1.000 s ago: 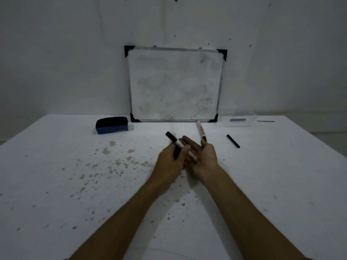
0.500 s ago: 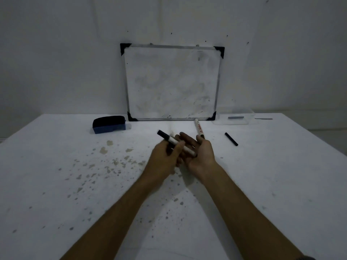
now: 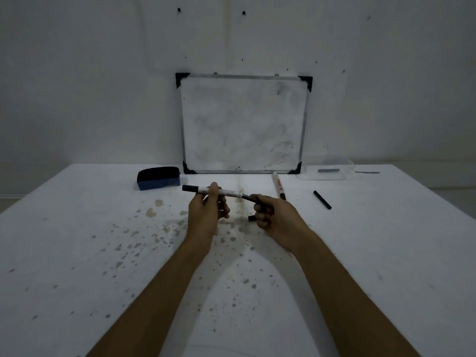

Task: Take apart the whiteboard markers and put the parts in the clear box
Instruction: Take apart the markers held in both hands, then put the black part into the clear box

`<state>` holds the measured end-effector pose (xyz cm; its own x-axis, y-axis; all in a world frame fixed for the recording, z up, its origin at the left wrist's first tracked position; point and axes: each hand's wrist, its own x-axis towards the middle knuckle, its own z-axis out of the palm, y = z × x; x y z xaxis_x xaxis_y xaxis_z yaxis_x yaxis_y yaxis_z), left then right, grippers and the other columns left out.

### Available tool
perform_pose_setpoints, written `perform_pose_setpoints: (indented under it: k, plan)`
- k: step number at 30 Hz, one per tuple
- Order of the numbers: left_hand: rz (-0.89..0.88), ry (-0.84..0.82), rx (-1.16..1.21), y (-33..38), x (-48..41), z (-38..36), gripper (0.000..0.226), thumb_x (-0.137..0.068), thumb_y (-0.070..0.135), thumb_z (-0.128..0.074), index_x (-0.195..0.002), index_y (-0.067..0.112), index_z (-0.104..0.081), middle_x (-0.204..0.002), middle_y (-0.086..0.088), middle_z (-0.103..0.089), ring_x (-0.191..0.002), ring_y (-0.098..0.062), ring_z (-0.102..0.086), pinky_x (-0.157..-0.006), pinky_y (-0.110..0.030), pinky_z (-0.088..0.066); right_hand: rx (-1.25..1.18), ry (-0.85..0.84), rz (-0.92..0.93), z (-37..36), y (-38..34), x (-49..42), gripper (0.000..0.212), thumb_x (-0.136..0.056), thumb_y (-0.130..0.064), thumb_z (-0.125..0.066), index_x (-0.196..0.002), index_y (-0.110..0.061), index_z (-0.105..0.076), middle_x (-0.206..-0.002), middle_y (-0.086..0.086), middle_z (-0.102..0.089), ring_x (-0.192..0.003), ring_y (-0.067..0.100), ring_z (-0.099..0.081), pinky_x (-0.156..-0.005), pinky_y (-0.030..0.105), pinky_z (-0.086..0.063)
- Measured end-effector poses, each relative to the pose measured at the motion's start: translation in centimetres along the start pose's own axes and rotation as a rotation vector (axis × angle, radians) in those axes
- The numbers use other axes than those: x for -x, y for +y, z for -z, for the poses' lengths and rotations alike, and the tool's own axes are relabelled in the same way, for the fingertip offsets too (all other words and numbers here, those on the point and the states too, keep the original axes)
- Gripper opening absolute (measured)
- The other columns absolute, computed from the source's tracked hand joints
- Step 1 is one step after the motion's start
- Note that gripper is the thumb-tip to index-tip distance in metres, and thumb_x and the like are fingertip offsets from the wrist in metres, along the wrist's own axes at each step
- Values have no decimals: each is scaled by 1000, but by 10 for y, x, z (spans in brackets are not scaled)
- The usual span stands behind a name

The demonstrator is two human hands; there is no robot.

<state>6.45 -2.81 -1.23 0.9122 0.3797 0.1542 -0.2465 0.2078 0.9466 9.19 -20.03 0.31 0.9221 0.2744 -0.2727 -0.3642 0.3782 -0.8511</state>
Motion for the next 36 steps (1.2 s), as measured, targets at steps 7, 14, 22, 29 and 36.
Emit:
perform_pose_setpoints:
  k: [7, 14, 22, 29, 36]
  plan:
    - [29, -15, -455, -1, -8, 15, 60, -107, 57, -28, -71, 15, -50, -61, -2, -61, -53, -11, -59, -47, -20, -46, 151, 106, 123, 27, -9, -3, 19, -97, -13, -67, -108, 0, -76, -87, 10, -75, -66, 14, -66, -66, 29, -55]
    - [-395, -247, -1344, -14, 2, 18, 44, -111, 41, -29, -119, 14, -64, -100, -9, -65, -85, -24, -62, -77, -39, -53, 461, 227, 309, 44, -9, -2, 18, -95, -12, -72, -110, -5, -78, -96, 14, -80, -78, 17, -73, -82, 35, -60]
    - [-397, -253, -1601, -20, 5, 18, 52, -107, 48, -34, -146, 19, -54, -124, -10, -60, -112, -26, -53, -95, -37, -41, 830, 367, 415, 47, -3, 15, 15, -99, -27, -65, -112, -25, -74, -95, -9, -69, -81, 6, -63, -60, 16, -47]
    - [-632, -338, -1353, -10, 19, -62, 44, -99, 36, -62, -131, 6, -63, -123, -18, -64, -111, -35, -59, -94, -46, -46, 800, 462, 360, 103, -30, 40, 12, -100, -28, -60, -105, -23, -70, -93, -13, -67, -89, 7, -62, -74, 25, -45]
    - [-392, -562, -1073, -49, 16, -160, 50, -105, 33, -53, -146, 6, -47, -147, -13, -51, -136, -28, -47, -111, -38, -41, 810, 558, 399, 156, -64, 44, 18, -97, -28, -67, -112, -20, -73, -100, -6, -70, -93, 10, -64, -78, 24, -46]
